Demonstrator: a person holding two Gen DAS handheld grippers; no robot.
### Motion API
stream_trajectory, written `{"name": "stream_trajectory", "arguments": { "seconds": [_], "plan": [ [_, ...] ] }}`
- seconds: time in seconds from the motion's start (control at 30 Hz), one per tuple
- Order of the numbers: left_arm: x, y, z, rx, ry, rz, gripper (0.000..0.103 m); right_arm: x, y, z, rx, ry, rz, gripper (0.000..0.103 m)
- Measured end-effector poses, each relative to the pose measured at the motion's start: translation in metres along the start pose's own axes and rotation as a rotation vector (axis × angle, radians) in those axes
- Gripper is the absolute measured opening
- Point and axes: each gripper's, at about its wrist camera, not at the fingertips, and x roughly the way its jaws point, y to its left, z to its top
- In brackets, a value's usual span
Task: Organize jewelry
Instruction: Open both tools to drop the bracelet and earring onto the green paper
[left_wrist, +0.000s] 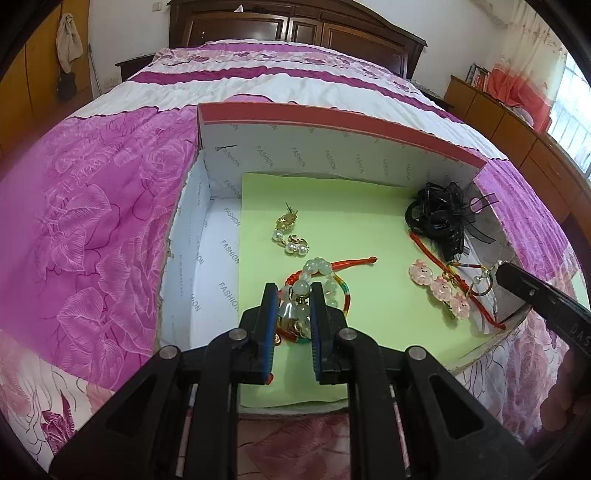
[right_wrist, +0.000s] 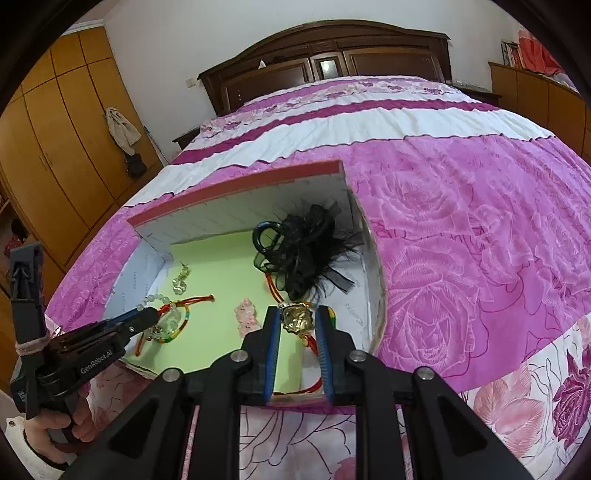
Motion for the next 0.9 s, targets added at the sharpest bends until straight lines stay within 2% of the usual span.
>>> {"name": "stream_trajectory", "arguments": {
  "seconds": [0.37,0.9],
  "plan": [
    [-0.011,-0.001,0.002,-0.004,-0.016,-0.01,0.013,-0.003,-0.002,-0.001,0.015,-0.013,0.007,0.026],
    [-0.064,-0.021,-0.009,0.055,-0.042,-0.052,0.018,-0.06,0.014,0.0,-0.003,-0.089,0.031,0.027]
  ]
}}
